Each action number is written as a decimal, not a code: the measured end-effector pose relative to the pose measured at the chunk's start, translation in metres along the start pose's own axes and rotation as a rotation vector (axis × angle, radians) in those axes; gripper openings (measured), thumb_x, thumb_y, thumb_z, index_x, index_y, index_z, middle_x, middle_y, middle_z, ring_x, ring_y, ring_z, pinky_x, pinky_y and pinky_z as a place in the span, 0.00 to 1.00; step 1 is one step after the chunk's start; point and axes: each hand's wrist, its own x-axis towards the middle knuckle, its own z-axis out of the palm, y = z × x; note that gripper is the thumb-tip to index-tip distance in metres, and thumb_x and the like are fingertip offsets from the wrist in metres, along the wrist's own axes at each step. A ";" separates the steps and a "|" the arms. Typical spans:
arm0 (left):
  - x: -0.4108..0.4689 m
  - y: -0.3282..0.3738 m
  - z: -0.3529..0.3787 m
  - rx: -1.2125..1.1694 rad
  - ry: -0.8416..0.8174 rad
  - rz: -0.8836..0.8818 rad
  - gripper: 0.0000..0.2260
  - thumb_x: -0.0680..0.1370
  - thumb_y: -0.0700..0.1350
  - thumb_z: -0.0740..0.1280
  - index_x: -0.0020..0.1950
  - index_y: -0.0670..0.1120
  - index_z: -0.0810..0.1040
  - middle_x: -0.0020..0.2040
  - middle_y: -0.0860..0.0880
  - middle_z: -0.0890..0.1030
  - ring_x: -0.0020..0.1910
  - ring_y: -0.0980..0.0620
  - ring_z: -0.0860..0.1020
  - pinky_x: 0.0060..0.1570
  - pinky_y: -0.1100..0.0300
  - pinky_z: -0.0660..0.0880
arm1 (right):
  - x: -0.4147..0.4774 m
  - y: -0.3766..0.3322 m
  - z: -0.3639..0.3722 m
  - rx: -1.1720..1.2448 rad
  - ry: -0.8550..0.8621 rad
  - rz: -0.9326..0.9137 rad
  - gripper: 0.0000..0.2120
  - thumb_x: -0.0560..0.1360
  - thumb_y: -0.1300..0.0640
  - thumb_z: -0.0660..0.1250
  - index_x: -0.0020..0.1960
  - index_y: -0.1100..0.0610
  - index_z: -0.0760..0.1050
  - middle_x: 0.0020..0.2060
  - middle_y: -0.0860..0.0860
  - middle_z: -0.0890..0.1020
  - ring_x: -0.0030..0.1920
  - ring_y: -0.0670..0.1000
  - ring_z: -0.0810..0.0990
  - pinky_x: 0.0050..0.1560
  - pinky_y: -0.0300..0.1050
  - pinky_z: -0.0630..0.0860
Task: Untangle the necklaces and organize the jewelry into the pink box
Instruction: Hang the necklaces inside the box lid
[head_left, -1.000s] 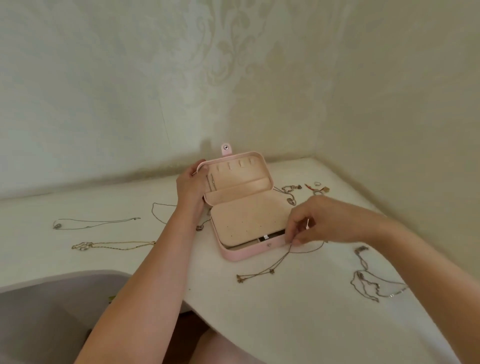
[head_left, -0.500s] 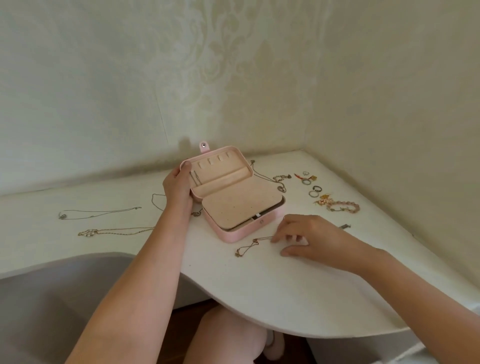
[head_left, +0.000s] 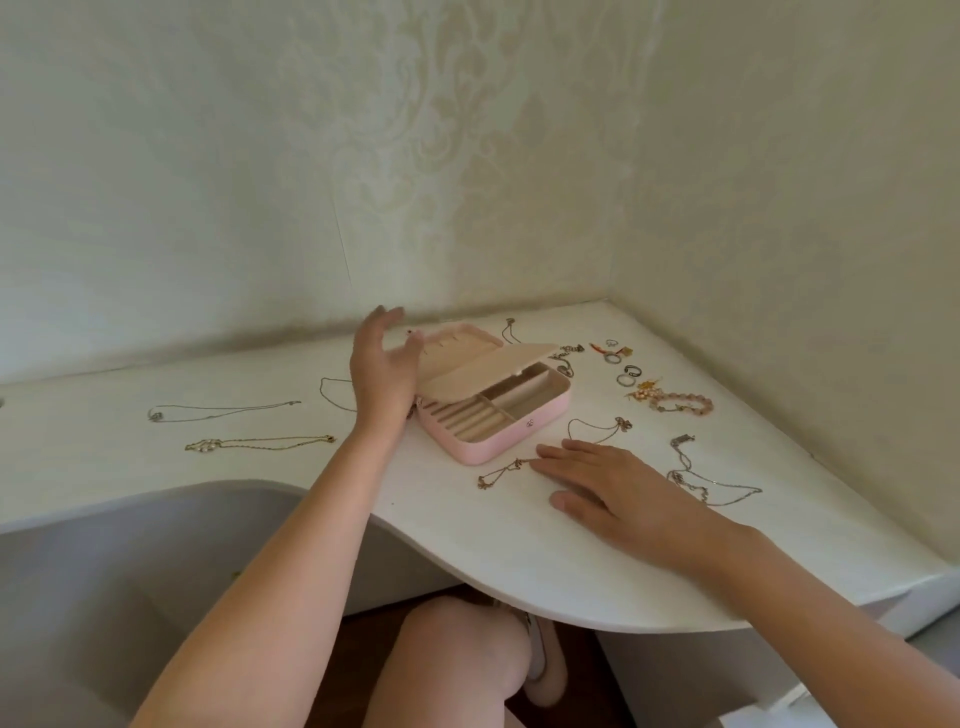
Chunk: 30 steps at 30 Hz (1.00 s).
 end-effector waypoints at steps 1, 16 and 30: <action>-0.009 0.011 -0.004 0.025 -0.039 0.117 0.11 0.76 0.42 0.68 0.58 0.47 0.78 0.62 0.52 0.76 0.61 0.59 0.73 0.62 0.66 0.67 | -0.001 -0.001 -0.001 0.011 0.006 0.005 0.22 0.80 0.44 0.52 0.74 0.43 0.60 0.73 0.38 0.59 0.73 0.38 0.52 0.69 0.30 0.45; -0.137 0.019 -0.051 0.509 -0.724 0.508 0.19 0.80 0.53 0.57 0.67 0.48 0.74 0.64 0.54 0.75 0.64 0.60 0.70 0.62 0.71 0.63 | -0.027 -0.012 0.004 0.044 0.080 0.109 0.22 0.81 0.46 0.53 0.74 0.43 0.59 0.75 0.42 0.56 0.75 0.43 0.50 0.68 0.31 0.43; -0.139 0.033 -0.051 0.771 -0.799 0.565 0.25 0.80 0.58 0.50 0.74 0.48 0.63 0.71 0.54 0.66 0.68 0.55 0.61 0.67 0.57 0.62 | -0.035 -0.017 0.005 0.041 0.125 0.142 0.21 0.80 0.45 0.54 0.73 0.44 0.63 0.74 0.42 0.60 0.74 0.42 0.55 0.67 0.31 0.46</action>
